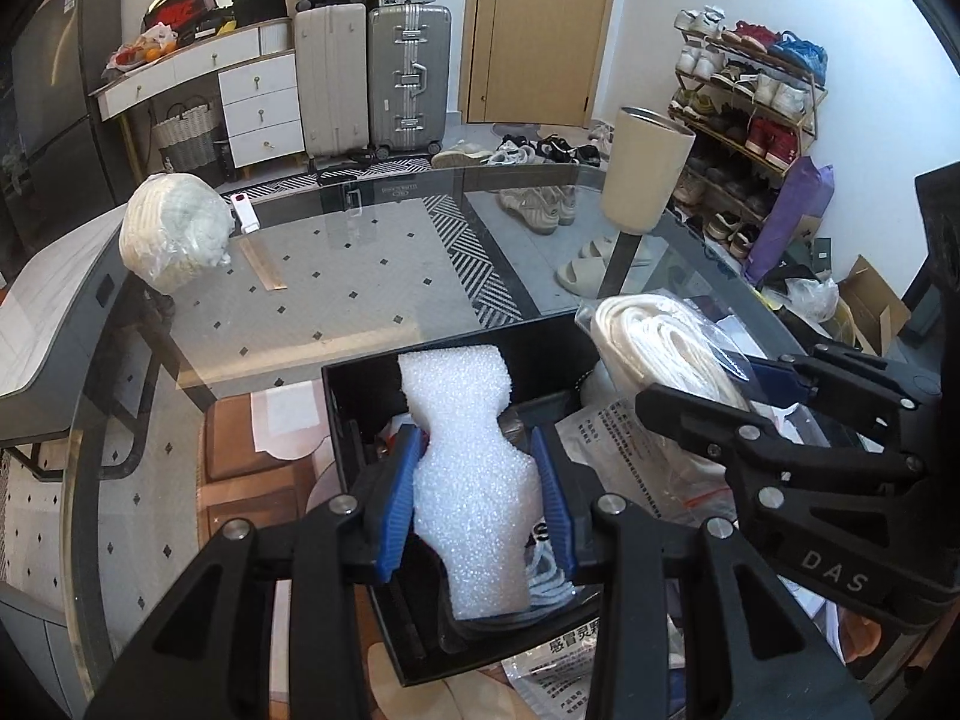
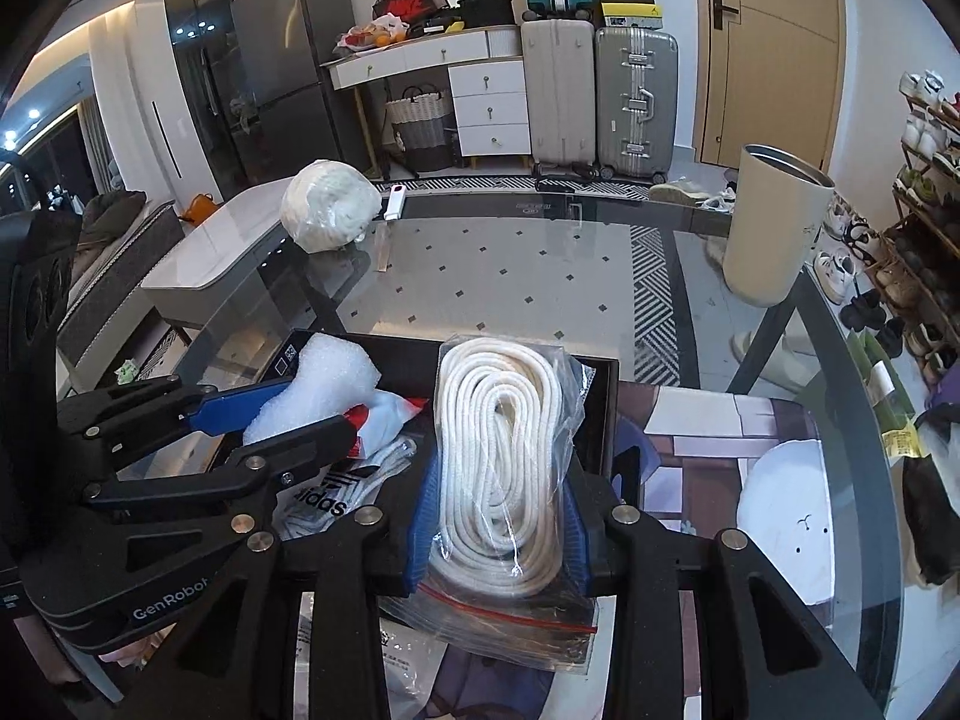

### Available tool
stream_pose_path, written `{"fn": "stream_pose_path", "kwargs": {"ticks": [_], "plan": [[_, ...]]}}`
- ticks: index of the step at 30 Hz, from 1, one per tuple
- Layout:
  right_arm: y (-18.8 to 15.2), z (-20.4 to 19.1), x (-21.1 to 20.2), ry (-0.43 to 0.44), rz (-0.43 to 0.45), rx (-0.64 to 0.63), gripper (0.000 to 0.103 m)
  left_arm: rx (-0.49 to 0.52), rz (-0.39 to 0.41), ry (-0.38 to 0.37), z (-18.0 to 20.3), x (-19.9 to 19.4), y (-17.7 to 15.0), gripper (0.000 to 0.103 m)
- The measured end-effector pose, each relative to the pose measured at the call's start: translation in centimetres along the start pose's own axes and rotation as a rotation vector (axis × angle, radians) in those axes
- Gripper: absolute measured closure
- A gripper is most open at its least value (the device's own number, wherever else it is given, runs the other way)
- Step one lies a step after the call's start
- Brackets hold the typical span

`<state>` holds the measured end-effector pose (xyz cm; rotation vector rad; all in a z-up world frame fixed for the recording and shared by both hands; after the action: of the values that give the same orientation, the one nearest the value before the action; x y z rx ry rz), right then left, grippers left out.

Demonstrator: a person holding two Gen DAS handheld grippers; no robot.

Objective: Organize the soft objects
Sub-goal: 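Lower the foam and bagged rope into the black box and open both grippers, then move the left gripper to the white cable bundle and grasp it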

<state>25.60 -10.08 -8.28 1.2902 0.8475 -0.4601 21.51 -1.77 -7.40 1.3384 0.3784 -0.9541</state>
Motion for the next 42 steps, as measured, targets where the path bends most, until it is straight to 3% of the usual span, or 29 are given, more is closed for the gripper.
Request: {"fn": "stream_pose_path", "kwargs": {"ticks": [5,7,9,19,25,32,38,42], "plan": [[-0.3,0.0,-0.6,0.004,0.004,0.0,0.062,0.017,-0.016,0.012,0.2,0.0,-0.2,0.062],[-0.5,0.0,-0.8,0.009,0.005,0.001,0.057,0.017,-0.018,0.015,0.2,-0.1,-0.2,0.051],[-0.5,0.1,-0.9,0.008,0.005,0.005,0.055,0.02,-0.013,0.035,0.2,-0.3,-0.3,0.046],[-1.1,0.1,-1.9,0.039,-0.027,0.012,0.054,0.011,-0.035,0.023,0.3,-1.1,-0.6,0.046],[-1.8,0.2,-4.7,0.088,-0.018,-0.016,0.054,0.058,-0.009,0.014,1.4,-4.4,-1.1,0.045],[-5.6,0.6,-6.6,0.105,-0.073,-0.079,0.054,0.219,-0.093,-0.042,5.3,-6.4,-5.8,0.043],[-11.2,0.7,-5.7,0.101,-0.18,-0.141,0.054,0.276,-0.195,-0.105,8.0,-5.2,-11.5,0.04],[-14.1,-0.1,-4.7,0.098,-0.236,-0.19,0.054,0.328,-0.24,-0.117,9.9,-4.0,-13.5,0.033]]}}
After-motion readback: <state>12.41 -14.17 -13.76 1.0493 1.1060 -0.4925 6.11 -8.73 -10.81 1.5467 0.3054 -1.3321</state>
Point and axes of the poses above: each gripper's, at about its wrist camera, not at the fingertips, and x roughly the way its jaws point, z to its right, y to its top, the point moved 5 cm from there along x, roughly the way its jaws point, and after that the axes turned 11 degrees about -y, right-handed, at the moved point
